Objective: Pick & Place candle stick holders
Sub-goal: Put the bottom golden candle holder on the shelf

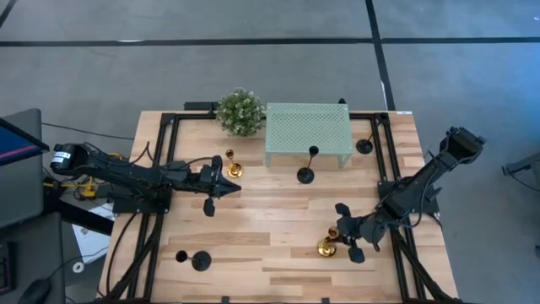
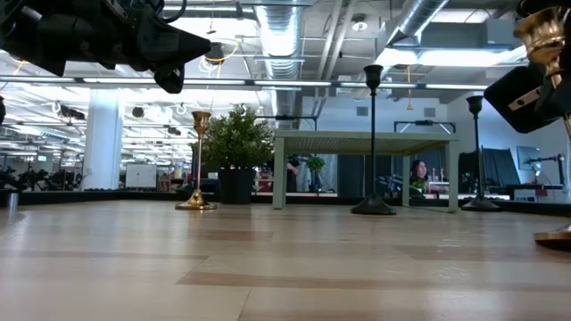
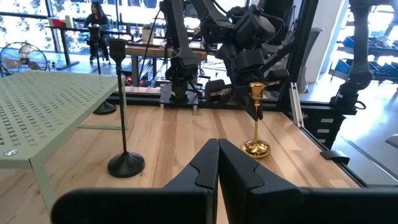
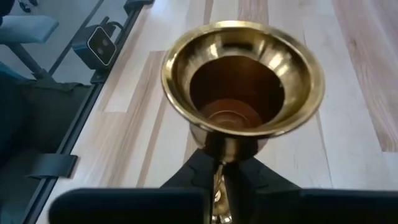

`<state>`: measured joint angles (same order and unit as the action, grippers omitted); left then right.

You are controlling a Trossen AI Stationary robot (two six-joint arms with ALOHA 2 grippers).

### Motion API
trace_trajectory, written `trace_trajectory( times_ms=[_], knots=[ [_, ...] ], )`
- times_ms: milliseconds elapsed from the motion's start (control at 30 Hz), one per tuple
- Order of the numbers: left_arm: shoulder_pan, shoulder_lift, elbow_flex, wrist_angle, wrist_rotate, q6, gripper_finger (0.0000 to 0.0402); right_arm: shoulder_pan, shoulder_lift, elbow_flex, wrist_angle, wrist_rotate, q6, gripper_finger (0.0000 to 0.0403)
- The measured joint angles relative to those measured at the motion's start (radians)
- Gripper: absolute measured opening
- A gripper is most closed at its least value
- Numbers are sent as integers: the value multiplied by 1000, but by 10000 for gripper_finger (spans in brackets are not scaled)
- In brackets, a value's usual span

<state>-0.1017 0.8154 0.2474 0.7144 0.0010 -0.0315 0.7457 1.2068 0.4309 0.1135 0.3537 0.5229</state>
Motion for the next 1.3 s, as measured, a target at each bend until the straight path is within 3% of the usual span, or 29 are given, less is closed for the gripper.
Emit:
trace_trajectory(
  times_ms=[300,733,1300],
  knots=[
    [0,0,0,0,0,0,9,0,-7,57,-87,13,14,8],
    [0,0,0,-3,0,0,9,-72,-84,402,-631,91,21,6],
    [0,0,0,-10,0,0,9,-368,-142,800,-900,93,-235,4]
  ],
)
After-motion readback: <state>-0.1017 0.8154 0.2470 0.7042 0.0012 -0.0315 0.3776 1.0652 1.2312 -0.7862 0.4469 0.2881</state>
